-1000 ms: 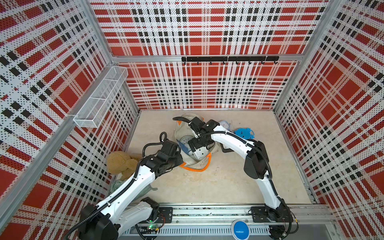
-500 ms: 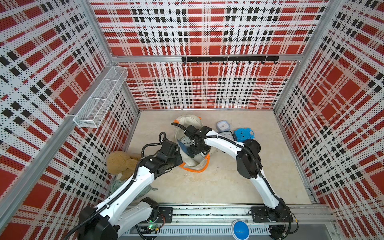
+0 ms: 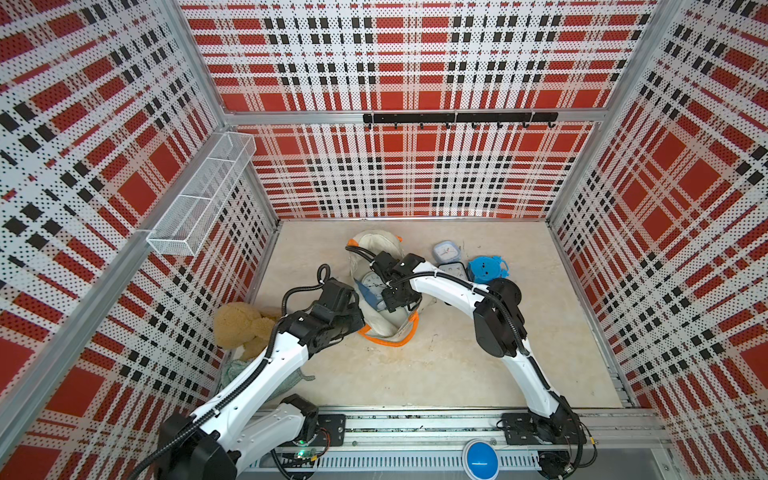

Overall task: Take the alarm clock out of the canvas bag
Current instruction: Pick up the alarm from the canvas bag.

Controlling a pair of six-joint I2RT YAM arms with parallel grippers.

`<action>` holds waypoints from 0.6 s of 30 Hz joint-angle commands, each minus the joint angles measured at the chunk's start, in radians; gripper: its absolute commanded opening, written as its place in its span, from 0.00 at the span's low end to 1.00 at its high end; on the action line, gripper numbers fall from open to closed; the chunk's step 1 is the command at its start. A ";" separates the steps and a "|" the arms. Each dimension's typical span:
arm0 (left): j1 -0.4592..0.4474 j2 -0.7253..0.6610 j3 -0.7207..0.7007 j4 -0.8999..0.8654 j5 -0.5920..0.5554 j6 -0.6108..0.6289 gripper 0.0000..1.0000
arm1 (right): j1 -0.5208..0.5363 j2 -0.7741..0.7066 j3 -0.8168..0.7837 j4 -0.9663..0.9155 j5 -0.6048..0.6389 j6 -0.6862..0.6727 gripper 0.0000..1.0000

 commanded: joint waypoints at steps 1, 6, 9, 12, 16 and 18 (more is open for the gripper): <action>0.007 -0.008 -0.010 -0.037 -0.012 0.008 0.18 | 0.000 -0.015 -0.033 0.010 -0.016 0.008 0.55; 0.006 -0.017 -0.007 -0.045 -0.015 0.007 0.19 | -0.001 -0.037 -0.030 0.025 -0.037 0.001 0.50; 0.005 -0.020 -0.004 -0.048 -0.018 0.008 0.19 | 0.000 -0.057 -0.027 0.028 -0.050 -0.003 0.47; 0.006 -0.022 0.002 -0.049 -0.020 0.008 0.19 | 0.000 -0.083 -0.021 0.030 -0.062 -0.008 0.45; 0.005 -0.023 0.011 -0.052 -0.026 0.013 0.19 | 0.000 -0.117 -0.024 0.038 -0.068 -0.011 0.38; 0.005 -0.025 0.011 -0.053 -0.029 0.013 0.19 | 0.000 -0.119 -0.022 0.035 -0.069 -0.014 0.34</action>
